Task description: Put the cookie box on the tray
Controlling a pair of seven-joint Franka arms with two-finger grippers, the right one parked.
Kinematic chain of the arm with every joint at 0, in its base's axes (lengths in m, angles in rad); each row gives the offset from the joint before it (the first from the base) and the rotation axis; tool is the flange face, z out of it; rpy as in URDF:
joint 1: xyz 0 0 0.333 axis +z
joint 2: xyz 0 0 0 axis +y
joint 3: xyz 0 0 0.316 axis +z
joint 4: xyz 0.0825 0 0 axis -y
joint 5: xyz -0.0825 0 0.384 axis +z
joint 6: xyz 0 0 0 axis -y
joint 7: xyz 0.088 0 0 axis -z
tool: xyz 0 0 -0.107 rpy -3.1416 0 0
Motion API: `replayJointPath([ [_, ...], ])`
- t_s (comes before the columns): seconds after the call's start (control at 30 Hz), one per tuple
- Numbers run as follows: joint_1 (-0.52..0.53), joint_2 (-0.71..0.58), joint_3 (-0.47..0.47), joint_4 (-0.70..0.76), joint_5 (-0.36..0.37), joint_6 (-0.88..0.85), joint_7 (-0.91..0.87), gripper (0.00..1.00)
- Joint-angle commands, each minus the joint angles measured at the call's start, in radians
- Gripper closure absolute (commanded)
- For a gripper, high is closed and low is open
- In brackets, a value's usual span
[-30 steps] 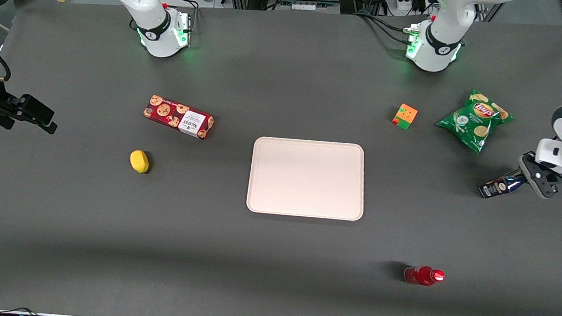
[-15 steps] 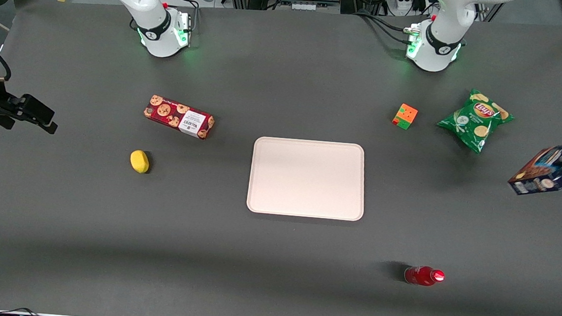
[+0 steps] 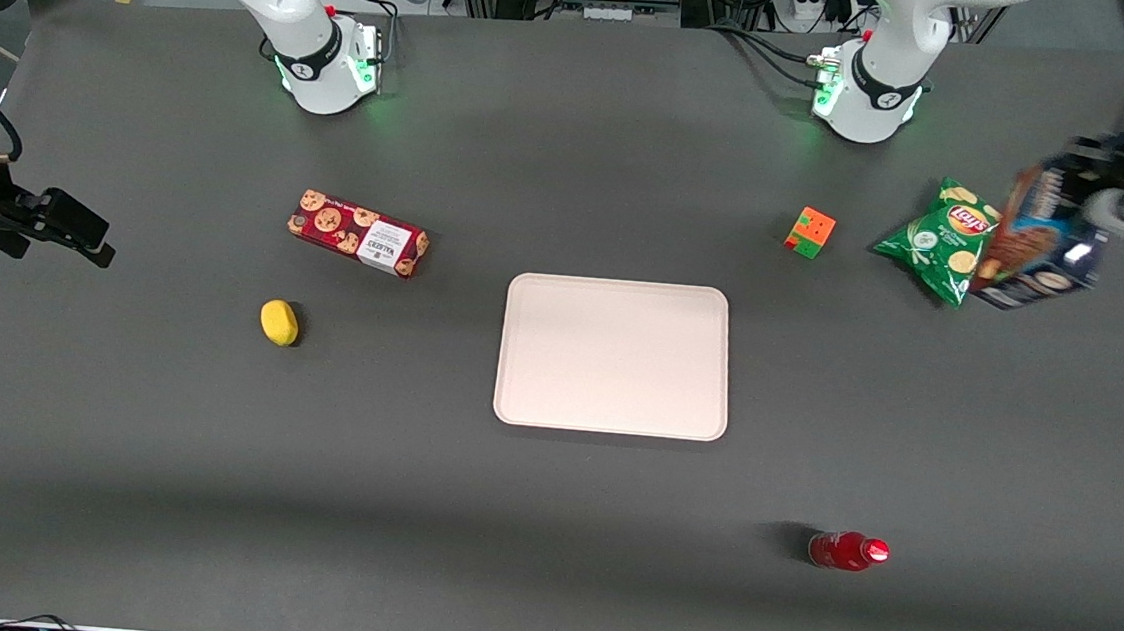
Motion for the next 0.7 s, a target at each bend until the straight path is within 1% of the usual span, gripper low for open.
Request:
replayJointPath([
  [0.0, -0.002, 0.007, -0.163, 0.0, 0.005, -0.012, -0.324, 1.0],
  [0.07, -0.003, 0.027, -0.211, -0.011, -0.01, 0.012, -0.41, 1.0],
  [0.1, -0.004, 0.044, -0.231, -0.013, -0.03, 0.026, -0.442, 1.0],
  [0.2, -0.004, 0.076, -0.264, -0.039, -0.073, 0.092, -0.515, 1.0],
  [0.3, -0.004, 0.098, -0.315, -0.1, -0.079, 0.194, -0.551, 1.0],
  [0.43, -0.004, 0.127, -0.355, -0.2, -0.081, 0.343, -0.643, 1.0],
  [0.67, -0.007, 0.254, -0.422, -0.29, -0.067, 0.61, -0.786, 1.0],
])
